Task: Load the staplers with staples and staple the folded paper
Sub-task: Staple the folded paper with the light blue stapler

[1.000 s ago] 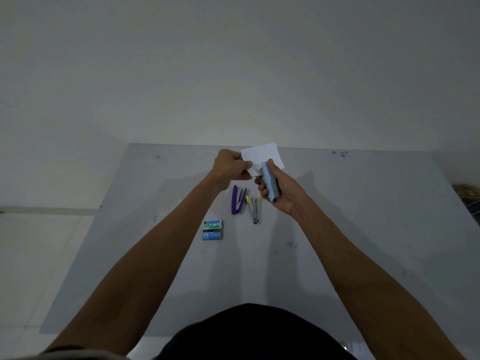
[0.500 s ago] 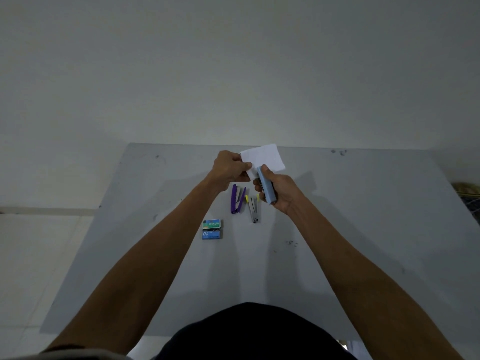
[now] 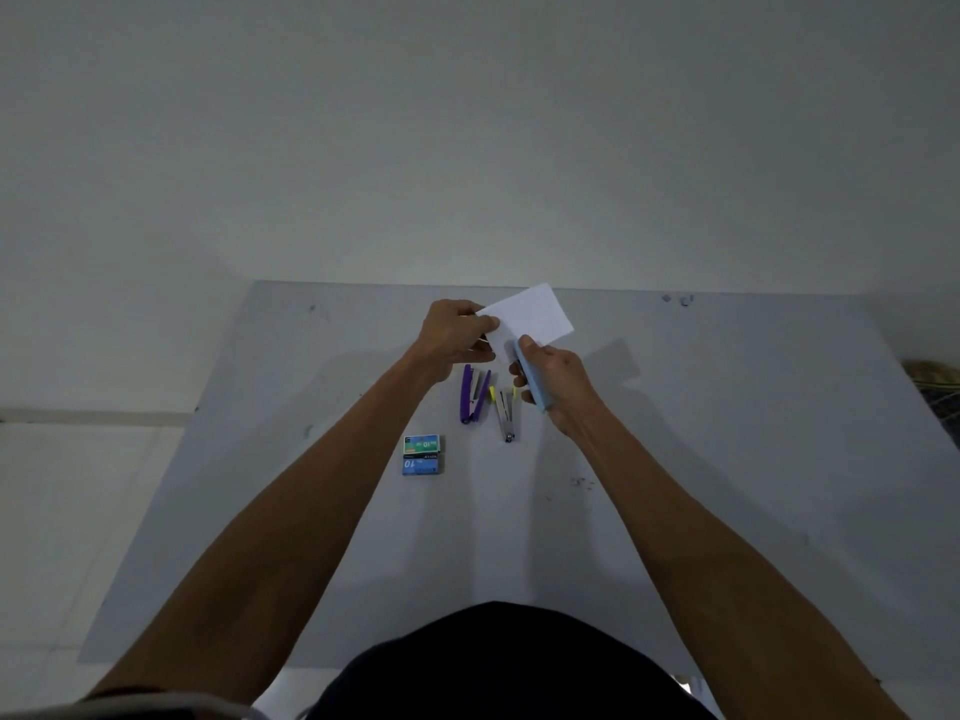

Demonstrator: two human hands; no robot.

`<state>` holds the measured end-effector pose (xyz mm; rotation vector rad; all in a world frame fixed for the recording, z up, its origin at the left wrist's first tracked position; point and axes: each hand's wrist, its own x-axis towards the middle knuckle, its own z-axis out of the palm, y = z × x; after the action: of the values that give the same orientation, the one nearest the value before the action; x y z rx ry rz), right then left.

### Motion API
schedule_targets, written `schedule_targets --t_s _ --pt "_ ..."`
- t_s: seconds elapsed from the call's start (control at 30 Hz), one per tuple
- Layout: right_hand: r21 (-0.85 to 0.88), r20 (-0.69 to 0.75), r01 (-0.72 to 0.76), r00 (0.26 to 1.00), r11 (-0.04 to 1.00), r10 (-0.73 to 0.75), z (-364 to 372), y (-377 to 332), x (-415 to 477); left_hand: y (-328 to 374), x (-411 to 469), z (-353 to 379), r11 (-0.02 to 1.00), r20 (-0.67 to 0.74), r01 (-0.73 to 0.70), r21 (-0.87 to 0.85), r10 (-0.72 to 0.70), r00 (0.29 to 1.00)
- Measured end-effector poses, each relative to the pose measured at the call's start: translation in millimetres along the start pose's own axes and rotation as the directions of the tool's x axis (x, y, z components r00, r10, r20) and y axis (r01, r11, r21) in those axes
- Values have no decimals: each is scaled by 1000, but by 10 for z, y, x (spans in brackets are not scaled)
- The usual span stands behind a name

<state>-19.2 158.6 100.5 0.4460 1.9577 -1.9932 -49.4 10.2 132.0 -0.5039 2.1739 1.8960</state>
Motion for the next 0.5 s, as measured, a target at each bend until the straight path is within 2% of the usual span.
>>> schedule_targets --t_s 0.13,0.27,0.33,0.43,0.5 --pt "117 129 -98 988 988 83 -91 59 59 -21 73 -54 1000 -44 13 -15 -14 999" --pt "338 115 -172 983 925 141 -243 148 148 -126 123 -126 997 -75 58 -52 -61 995" --pt "357 67 -190 982 914 178 -293 206 215 -217 142 -176 993 -83 93 -77 -99 992" --pt "236 -75 -176 977 956 198 -333 343 394 -367 175 -250 977 -101 156 -145 -172 980" --pt "-8 -158 -170 973 985 166 -327 436 506 -474 203 -311 965 -122 205 -166 -226 966"
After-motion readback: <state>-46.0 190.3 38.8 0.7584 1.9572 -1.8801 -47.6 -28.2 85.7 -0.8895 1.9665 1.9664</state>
